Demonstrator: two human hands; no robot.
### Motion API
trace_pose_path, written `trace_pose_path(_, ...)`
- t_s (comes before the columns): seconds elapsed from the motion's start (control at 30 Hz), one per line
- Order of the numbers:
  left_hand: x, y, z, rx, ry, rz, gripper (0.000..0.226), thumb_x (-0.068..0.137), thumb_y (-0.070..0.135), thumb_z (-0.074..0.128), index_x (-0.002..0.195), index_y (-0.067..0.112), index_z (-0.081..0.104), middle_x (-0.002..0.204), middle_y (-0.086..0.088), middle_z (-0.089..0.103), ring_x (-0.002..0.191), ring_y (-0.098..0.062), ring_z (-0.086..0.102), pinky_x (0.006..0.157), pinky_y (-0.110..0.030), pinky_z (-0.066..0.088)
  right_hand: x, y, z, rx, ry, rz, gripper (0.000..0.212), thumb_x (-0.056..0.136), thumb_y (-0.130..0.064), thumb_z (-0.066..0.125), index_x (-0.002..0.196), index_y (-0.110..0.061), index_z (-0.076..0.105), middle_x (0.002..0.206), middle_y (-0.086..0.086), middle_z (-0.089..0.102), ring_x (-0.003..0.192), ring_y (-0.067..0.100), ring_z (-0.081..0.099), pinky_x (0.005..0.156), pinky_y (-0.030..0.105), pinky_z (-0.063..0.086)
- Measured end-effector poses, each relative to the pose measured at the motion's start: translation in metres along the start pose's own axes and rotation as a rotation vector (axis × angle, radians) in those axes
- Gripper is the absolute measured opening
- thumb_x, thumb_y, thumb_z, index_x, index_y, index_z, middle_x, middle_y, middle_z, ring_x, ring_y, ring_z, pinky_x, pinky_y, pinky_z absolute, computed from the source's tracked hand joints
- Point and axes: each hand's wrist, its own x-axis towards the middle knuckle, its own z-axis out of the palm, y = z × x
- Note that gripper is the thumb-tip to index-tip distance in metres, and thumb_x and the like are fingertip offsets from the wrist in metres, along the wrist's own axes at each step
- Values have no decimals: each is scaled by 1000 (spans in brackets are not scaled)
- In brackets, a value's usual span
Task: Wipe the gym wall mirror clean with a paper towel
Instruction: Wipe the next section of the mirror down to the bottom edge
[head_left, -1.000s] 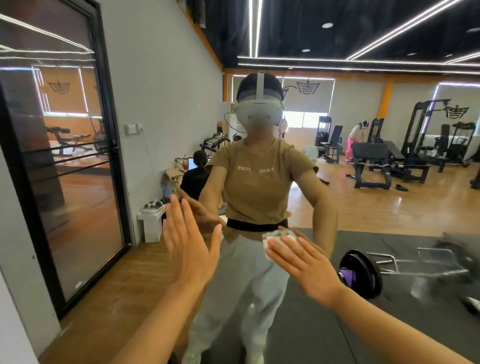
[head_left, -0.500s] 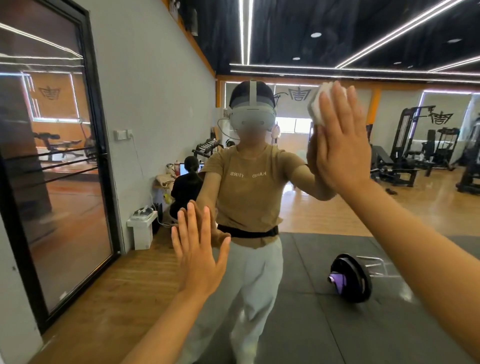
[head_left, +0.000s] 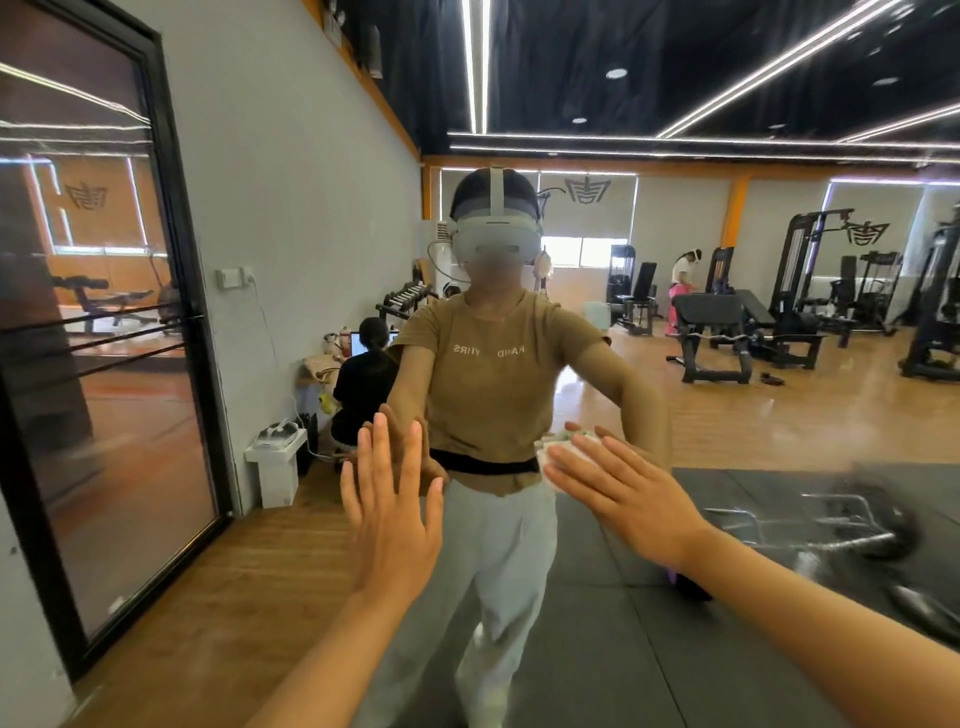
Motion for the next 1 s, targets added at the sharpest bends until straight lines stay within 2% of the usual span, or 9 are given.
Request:
trace_pose_path(0.07,0,0,1,-12,-8,16,66,101,40,35,161,22,13,169,-6,-3,155,-24,-2,124,-38,-7,14,19,-11,5,15,21,69,93,-4,46,157,-15,24,165,5,20,153,27,15,126,43,9)
trace_pose_path(0.2,0,-5,2,-13,-16,25,67,101,41,35,161,25,9,169,-5,-1,155,-25,-1,124,-38,-7,66,72,-42,42,138,271,64,96,-8,56,154,-7,29,163,13,19,153,30,9,126,40,1)
trace_pose_path(0.33,0,-5,5,1,3,26,68,100,41,36,161,23,11,169,-6,1,155,-25,0,124,-39,-5,125,110,-66,94,275,496,55,105,-12,45,155,-4,24,162,20,21,151,37,12,126,42,2)
trace_pose_path(0.47,0,-4,5,11,0,30,67,101,41,35,161,22,13,169,-8,3,155,-26,1,124,-39,-5,151,95,-63,191,391,689,51,106,-16,37,154,1,28,162,20,23,151,41,14,126,43,3)
trace_pose_path(0.6,0,-5,5,30,-3,39,67,102,41,34,161,24,10,168,-9,3,155,-26,1,124,-38,-5,122,39,-36,217,353,664,54,105,-23,37,153,1,29,162,17,21,151,40,13,123,53,14)
trace_pose_path(0.73,2,-8,6,66,-26,41,68,102,44,32,161,27,4,169,-6,-2,155,-24,-2,124,-37,-7,76,-23,-6,252,248,509,54,105,-26,37,155,-6,27,163,11,20,153,35,11,123,51,17)
trace_pose_path(0.8,2,-11,6,97,-46,57,67,103,47,28,161,26,4,169,-4,-6,155,-23,-5,123,-36,-9,50,-45,4,224,192,414,54,105,-22,40,156,-9,24,163,10,21,153,33,12,123,51,20)
trace_pose_path(0.93,2,-18,3,150,-52,103,69,102,48,30,161,23,4,169,-7,-5,155,-26,-3,124,-37,-8,36,-45,7,202,165,327,75,90,-3,66,154,-5,27,165,10,17,151,35,19,123,50,20)
trace_pose_path(1.0,3,-20,4,160,-41,130,70,102,49,30,161,24,3,168,-8,-3,155,-27,-1,124,-36,-8,53,-29,0,156,225,354,69,91,-3,66,151,0,32,162,14,21,150,36,22,122,52,20)
